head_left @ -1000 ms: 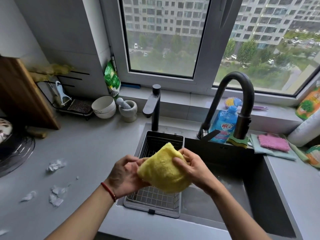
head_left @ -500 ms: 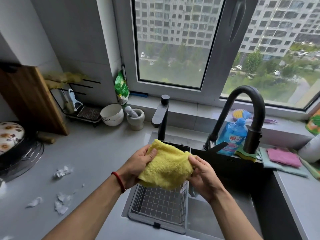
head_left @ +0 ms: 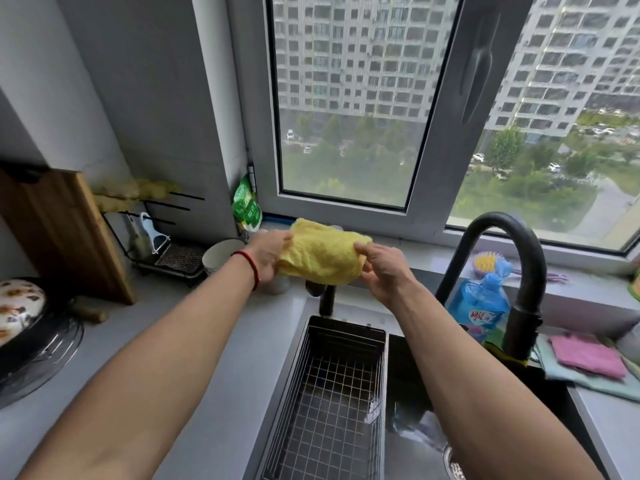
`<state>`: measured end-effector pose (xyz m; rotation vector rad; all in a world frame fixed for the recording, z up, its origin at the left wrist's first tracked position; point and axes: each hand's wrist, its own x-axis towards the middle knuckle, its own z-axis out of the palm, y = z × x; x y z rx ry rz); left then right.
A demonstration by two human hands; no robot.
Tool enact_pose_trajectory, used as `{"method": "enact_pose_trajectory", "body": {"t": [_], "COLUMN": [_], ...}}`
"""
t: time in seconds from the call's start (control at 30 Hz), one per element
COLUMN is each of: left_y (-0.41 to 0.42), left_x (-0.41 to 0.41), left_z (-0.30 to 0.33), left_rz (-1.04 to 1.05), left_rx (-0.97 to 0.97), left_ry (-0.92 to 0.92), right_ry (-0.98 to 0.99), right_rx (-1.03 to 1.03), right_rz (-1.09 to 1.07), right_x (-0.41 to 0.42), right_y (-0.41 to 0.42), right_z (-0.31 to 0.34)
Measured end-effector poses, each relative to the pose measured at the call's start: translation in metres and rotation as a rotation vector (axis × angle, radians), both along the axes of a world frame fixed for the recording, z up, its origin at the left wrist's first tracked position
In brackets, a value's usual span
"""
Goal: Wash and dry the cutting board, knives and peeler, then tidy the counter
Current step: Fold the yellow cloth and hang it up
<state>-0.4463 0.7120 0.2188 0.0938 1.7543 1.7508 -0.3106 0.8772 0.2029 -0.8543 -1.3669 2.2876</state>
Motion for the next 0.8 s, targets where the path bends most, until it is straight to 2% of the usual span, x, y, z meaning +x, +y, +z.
{"method": "enact_pose_trajectory", "body": {"t": [0.1,0.13,0.23,0.33,0.37,0.43,0.5,0.57,0.6,0.67,0.8], "left_y": [-0.002,-0.002,-0.002,-0.002,-0.003,-0.006,-0.021,-0.043,-0.064,-0.093,-0.162], "left_x": [0.002,0.004,0.006,0.012,0.017,0.025,0.04,0.055,0.075,0.099,0.168], "left_z": [-0.019,-0.029,-0.052,-0.061,-0.064,-0.067,-0.071,-0.076,-0.083,-0.091,-0.117], "left_rz": [-0.129,-0.143,-0.09,-0.073,-0.082,-0.06,0.015,0.069,0.113,0.135,0.273], "left_rx": [-0.158,-0.154,-0.044,-0.012,-0.044,-0.099,-0.091,-0.042,-0.058,-0.077,-0.146], "left_ry": [-0.02,-0.019,0.018,0.035,0.058,0.136,0.149,0.105,0.093,0.099,0.038], "right_ry": [-0.317,-0.341,-0.199,-0.176,-0.228,-0.324,-0.235,-0.114,-0.109,-0.123,-0.105], "right_rx": [0.176,0.186,0.056,0.089,0.156,0.429,0.799,1.051,1.104,1.147,1.136], "right_rz": [0.142,0.187,0.13,0.065,0.1,0.1,0.043,0.152,0.26,0.327,0.224], "right_x": [-0.011,-0.011,-0.011,-0.011,-0.01,-0.004,0.006,0.012,0.019,0.029,0.062], "right_y": [0.0,-0.002,0.001,0.009,0.009,0.005,-0.003,-0.009,-0.016,-0.015,-0.03], "right_z": [-0.029,-0.039,-0.062,-0.07,-0.072,-0.072,-0.071,-0.065,-0.068,-0.066,-0.086]}}
